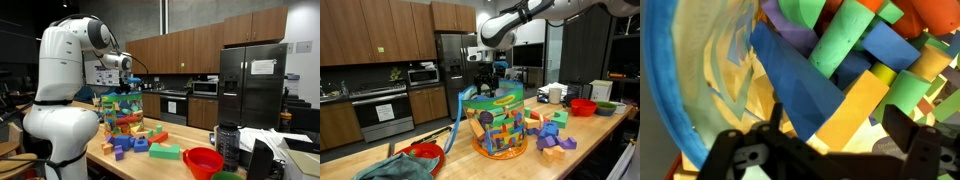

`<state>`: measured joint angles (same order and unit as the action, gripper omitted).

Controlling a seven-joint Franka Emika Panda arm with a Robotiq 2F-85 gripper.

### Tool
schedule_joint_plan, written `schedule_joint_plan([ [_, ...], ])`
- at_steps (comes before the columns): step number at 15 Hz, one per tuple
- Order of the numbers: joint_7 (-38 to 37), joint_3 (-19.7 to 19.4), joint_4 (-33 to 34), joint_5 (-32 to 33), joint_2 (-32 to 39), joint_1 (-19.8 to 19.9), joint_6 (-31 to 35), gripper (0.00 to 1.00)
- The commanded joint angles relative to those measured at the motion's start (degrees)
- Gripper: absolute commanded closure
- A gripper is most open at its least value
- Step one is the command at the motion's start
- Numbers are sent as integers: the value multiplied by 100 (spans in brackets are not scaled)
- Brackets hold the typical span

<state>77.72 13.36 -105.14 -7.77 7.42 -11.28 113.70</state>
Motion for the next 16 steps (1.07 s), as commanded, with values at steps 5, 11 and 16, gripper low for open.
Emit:
schedule_joint_plan([
  [5, 21, 36, 13, -158, 51, 12, 373, 0],
  [11, 114, 94, 25, -296, 127, 26, 371, 0],
  [16, 99, 17, -206, 2, 15, 77, 151, 0],
])
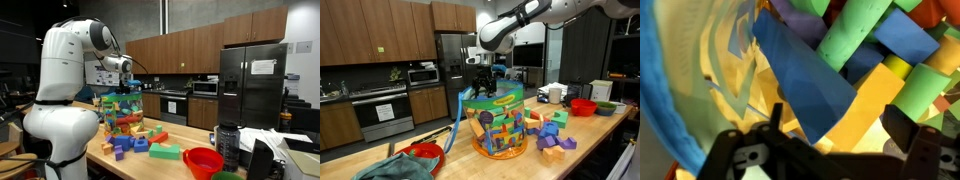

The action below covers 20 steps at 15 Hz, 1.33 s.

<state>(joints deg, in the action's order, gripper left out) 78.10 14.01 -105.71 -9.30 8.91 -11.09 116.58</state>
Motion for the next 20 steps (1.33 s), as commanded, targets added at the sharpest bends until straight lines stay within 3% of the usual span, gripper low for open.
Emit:
schedule_joint_plan([
  [1, 62, -55, -174, 176, -131, 66, -145, 0],
  [20, 53, 58, -64, -295, 29, 16, 190, 0],
])
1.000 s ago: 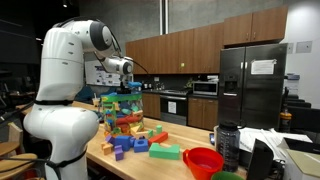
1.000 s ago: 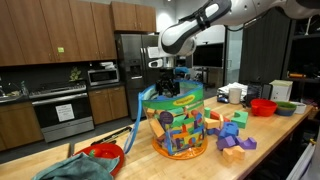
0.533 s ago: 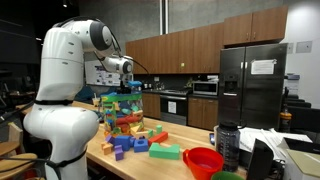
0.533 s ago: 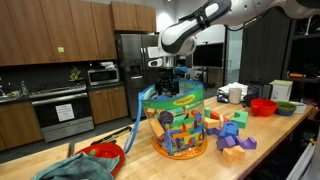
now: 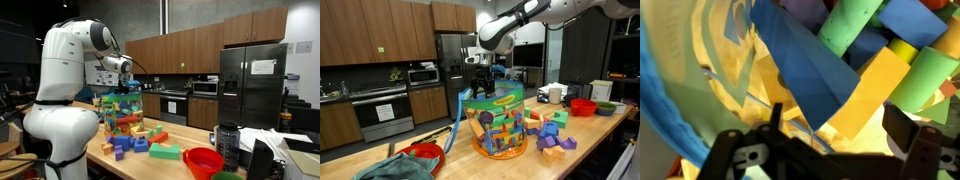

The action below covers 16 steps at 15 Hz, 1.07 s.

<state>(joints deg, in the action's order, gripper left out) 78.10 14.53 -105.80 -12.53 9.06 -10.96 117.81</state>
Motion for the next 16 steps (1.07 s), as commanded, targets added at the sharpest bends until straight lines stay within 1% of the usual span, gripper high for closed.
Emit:
schedule_joint_plan([
  [1, 48, -1, -133, 114, 13, -2, 42, 0],
  [6, 29, -6, -300, 198, 58, 10, 7, 0],
  [7, 32, -8, -295, 224, 60, 13, 18, 18],
  [8, 36, -11, -286, 252, 66, 13, 29, 27],
  [9, 40, -12, -283, 260, 63, 17, 34, 32],
  [11, 36, -18, -264, 295, 59, 20, 74, 46],
  [12, 28, -23, -252, 320, 56, 21, 89, 55],
  [13, 27, -27, -249, 347, 55, 24, 106, 62],
  [16, 32, -43, -236, 448, 54, 31, 131, 64],
])
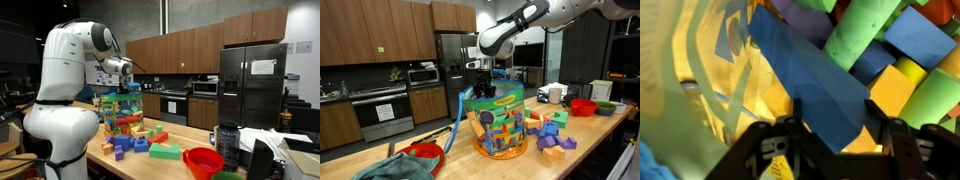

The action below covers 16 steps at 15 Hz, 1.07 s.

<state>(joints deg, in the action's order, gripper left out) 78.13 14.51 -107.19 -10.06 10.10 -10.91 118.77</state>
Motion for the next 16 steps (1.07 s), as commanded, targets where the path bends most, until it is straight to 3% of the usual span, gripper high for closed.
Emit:
schedule_joint_plan([
  [1, 29, -48, -93, 248, -51, 28, 43, 64],
  [4, 4, -75, 6, 359, -45, 49, -102, 64],
  [7, -56, -141, 352, 429, -59, 104, -677, 64],
  [13, -2, -318, 1709, 541, 78, 254, -2372, 64],
  [16, 4, -385, 2374, 695, 192, 280, -2844, 64],
])
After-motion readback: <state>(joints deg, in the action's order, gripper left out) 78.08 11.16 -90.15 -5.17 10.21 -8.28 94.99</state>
